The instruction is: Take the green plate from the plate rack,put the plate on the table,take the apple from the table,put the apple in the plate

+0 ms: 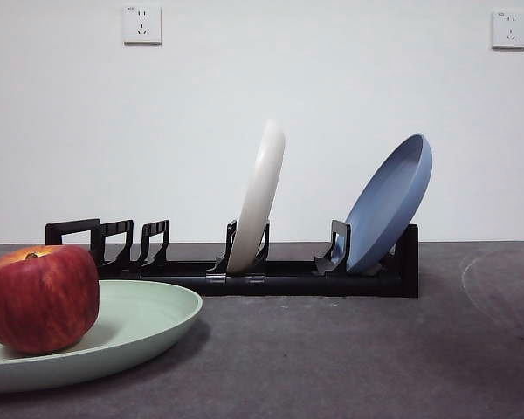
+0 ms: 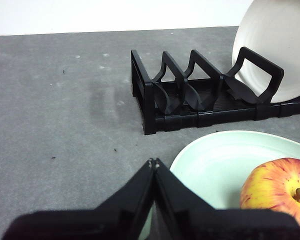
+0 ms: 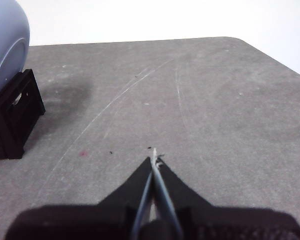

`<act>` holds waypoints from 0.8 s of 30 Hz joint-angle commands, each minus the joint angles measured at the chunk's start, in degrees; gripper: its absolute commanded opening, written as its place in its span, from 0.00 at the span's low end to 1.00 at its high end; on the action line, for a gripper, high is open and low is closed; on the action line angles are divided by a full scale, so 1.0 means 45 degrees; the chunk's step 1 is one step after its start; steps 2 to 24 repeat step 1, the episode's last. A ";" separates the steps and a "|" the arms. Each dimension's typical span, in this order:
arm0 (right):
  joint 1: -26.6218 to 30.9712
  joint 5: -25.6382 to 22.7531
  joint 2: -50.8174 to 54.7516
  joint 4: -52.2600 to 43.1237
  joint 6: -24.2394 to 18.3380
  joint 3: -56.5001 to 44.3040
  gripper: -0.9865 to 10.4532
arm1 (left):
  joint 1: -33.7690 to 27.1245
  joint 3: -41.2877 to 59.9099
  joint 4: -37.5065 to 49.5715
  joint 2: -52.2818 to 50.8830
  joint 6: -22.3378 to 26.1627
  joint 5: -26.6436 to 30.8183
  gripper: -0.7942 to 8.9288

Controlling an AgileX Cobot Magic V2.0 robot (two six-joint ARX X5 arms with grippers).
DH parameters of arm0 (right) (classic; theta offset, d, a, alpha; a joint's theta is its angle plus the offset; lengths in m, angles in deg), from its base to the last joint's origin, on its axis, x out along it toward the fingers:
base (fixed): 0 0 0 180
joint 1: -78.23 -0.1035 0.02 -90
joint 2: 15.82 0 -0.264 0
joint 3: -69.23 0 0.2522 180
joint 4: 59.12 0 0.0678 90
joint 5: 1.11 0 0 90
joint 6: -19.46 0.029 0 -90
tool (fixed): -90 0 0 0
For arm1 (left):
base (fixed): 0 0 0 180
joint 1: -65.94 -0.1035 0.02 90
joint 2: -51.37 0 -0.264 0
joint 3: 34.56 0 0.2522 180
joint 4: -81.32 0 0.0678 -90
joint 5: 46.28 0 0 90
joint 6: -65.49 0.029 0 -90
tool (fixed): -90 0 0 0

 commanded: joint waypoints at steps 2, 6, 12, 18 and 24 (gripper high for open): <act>0.0005 -0.0015 0.0010 -0.0092 -0.0073 -0.0117 0.09 | -0.0034 0.0087 0.0087 0.0005 0.0151 -0.0005 0.08; 0.0005 -0.0015 0.0010 -0.0092 -0.0073 -0.0117 0.09 | -0.0034 0.0087 0.0087 0.0005 0.0151 -0.0005 0.08; 0.0005 -0.0015 0.0010 -0.0092 -0.0073 -0.0117 0.09 | -0.0034 0.0087 0.0087 0.0005 0.0151 -0.0005 0.08; 0.0005 -0.0015 0.0010 -0.0092 -0.0073 -0.0117 0.09 | -0.0034 0.0087 0.0087 0.0005 0.0151 -0.0005 0.08; 0.0005 -0.0015 0.0010 -0.0092 -0.0073 -0.0117 0.09 | -0.0034 0.0087 0.0087 0.0005 0.0151 -0.0005 0.08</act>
